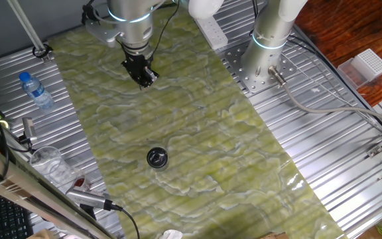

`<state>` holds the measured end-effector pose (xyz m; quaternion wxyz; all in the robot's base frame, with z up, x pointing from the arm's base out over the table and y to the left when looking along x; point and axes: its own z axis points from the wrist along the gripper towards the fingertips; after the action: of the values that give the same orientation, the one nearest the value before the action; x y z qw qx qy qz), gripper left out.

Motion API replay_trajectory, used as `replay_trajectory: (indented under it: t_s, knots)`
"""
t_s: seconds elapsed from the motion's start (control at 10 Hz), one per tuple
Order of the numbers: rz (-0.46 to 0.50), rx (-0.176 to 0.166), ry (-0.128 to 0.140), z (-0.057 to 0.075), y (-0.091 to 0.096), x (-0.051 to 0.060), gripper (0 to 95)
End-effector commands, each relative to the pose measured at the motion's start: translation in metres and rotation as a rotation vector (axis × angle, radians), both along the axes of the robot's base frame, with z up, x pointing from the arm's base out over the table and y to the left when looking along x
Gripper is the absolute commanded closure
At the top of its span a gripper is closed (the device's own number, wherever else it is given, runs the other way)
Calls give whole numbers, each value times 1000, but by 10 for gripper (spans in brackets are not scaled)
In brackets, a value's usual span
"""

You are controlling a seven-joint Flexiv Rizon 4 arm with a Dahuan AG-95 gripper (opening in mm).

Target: Screw the lid onto the jar

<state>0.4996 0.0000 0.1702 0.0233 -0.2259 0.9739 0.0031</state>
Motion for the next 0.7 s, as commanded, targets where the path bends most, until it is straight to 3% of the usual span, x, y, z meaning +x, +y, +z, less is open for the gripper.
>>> replay_trajectory:
  t_s: [0.1,0.7]
  knots:
    - [51,0,-3,0,1,1,950]
    - [57,2,-7,2,7,5,950]
